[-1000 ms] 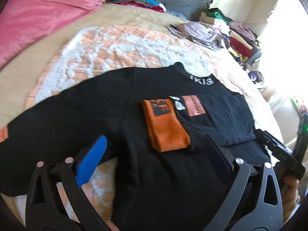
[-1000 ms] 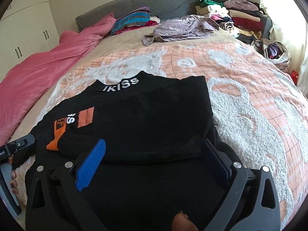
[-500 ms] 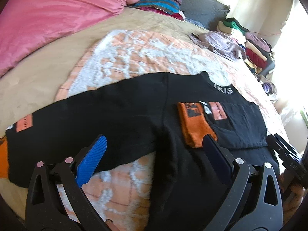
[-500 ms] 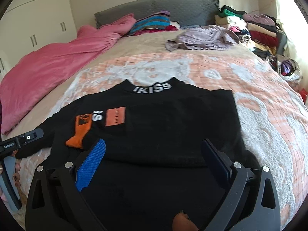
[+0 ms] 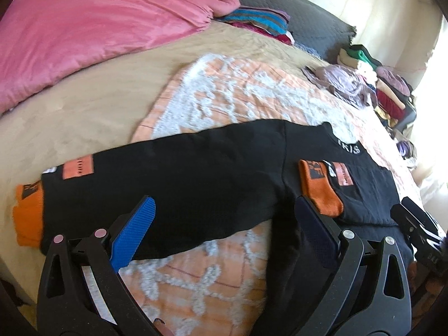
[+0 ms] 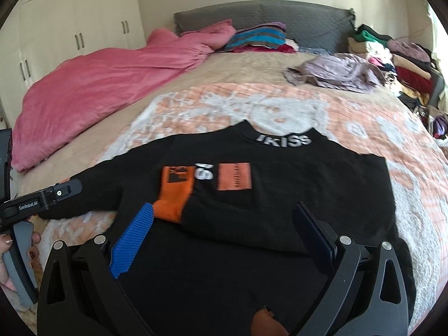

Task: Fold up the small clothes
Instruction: 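Move the left tool over the shirt toward the other sleeve's cuff, then grasp the orange cuff of the other sleeve with the left tool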

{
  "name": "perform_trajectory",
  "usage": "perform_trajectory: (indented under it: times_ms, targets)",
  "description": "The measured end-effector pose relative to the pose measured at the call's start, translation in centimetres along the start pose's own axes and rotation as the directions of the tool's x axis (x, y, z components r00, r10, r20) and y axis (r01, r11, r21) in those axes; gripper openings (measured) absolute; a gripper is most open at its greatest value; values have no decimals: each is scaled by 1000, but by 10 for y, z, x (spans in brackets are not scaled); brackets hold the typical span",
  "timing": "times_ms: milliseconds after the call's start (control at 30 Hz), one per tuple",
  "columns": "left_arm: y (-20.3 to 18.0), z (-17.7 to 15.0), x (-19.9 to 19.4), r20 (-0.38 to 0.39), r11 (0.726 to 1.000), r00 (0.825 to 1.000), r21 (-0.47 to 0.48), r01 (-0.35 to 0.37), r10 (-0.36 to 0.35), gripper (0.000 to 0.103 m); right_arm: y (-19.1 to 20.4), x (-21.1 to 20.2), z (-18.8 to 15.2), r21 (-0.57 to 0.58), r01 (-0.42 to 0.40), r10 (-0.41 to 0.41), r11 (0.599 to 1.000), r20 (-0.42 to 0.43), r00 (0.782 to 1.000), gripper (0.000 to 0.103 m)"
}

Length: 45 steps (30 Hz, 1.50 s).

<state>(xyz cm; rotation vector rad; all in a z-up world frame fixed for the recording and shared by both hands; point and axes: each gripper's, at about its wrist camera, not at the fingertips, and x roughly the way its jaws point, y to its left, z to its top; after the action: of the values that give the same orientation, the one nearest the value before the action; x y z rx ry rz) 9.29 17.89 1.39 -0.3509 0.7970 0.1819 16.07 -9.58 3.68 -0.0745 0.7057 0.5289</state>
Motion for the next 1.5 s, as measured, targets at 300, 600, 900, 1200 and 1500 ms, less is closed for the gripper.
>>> perform_trajectory:
  times_ms: [300, 600, 900, 1200, 1500]
  targets:
    - [33, -2, -21, 35, 994, 996, -77, -73, 76, 93, 43, 10, 10, -72, -71, 71, 995, -6, 997, 98]
    - [72, -2, -53, 75, 968, 986, -212, -131, 150, 93, 84, 10, 23, -137, -146, 148, 980, 6, 989, 98]
    - [119, -4, -76, 69, 927, 972, -324, -189, 223, 93, 117, 12, 26, -172, -203, 205, 964, -2, 979, 98]
    - [163, -14, -75, 4, 871, 981, -461, -171, 195, 93, 145, 16, 22, -201, -251, 250, 947, -31, 968, 98]
    - [191, -26, -48, -106, 811, 988, -564, -153, 113, 93, 166, 27, 18, -207, -288, 279, 935, -70, 958, 98]
